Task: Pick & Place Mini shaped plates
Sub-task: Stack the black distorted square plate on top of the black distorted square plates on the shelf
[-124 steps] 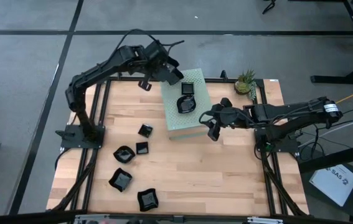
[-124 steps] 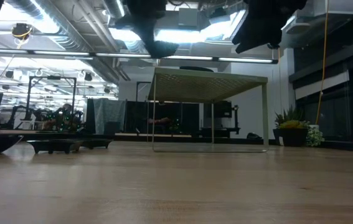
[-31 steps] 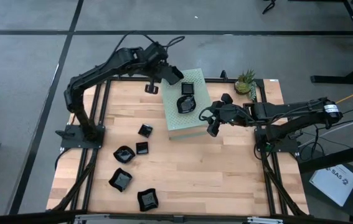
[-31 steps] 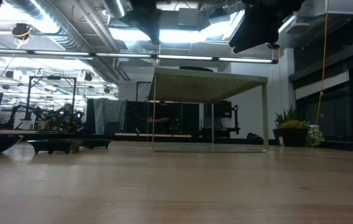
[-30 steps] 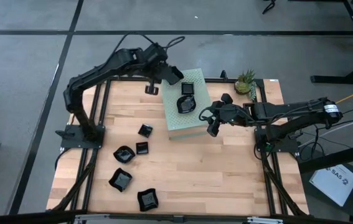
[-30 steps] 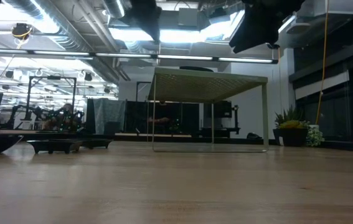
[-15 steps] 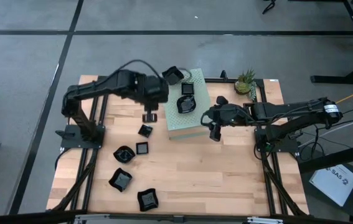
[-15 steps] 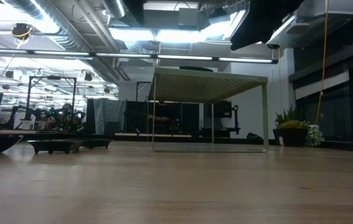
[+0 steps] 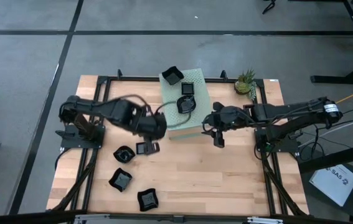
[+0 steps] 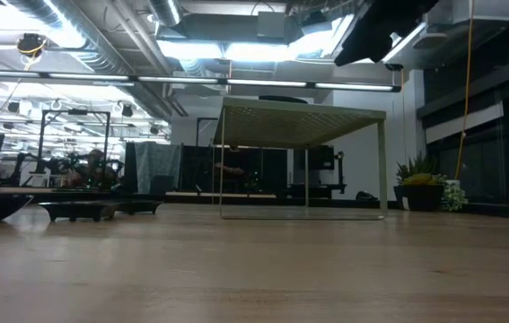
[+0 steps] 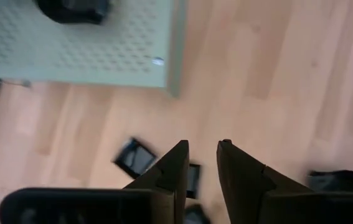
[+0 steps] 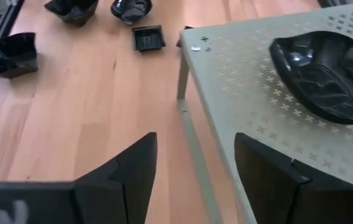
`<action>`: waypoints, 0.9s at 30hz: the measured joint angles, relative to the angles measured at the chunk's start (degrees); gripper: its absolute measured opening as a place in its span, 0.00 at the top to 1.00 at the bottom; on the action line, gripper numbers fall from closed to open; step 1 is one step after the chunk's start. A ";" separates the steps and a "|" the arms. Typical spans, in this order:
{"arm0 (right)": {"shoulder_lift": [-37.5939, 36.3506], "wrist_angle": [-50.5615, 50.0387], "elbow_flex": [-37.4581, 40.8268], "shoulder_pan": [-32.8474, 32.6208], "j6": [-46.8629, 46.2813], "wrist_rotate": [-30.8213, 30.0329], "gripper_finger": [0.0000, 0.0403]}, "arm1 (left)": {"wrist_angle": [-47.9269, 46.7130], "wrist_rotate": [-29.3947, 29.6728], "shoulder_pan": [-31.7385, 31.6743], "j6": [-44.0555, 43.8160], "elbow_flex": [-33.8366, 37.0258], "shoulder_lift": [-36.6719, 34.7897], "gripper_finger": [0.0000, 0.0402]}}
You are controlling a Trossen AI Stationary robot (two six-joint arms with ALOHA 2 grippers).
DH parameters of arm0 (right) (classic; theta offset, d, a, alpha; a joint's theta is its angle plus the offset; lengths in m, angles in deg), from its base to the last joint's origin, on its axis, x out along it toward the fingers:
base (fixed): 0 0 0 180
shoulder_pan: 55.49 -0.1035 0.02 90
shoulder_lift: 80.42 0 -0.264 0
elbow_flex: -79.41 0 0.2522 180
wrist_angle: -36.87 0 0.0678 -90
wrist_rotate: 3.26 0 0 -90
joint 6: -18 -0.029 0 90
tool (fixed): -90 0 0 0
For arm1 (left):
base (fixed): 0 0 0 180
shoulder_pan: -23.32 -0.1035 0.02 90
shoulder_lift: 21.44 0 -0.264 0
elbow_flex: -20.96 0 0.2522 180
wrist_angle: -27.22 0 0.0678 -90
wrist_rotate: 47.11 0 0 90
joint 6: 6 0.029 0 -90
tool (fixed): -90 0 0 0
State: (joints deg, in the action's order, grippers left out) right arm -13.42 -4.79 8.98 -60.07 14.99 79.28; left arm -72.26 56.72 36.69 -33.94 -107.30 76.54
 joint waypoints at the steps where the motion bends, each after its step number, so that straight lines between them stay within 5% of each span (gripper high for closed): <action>1: 0.00 0.00 -0.01 -0.46 0.27 0.04 0.47 | 0.18 0.00 1.24 -1.66 0.02 0.31 0.81; 14: 0.02 0.16 0.00 -8.37 0.05 0.01 0.47 | 3.70 -2.13 15.22 -17.16 0.02 9.58 0.80; 27: 0.02 0.47 -0.01 -14.00 -3.13 -1.97 0.47 | 19.31 -9.03 25.15 -26.00 0.02 19.85 0.81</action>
State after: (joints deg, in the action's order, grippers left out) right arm -13.40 -4.32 8.98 -74.07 11.85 77.31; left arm -52.95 47.69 61.84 -59.95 -107.28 96.38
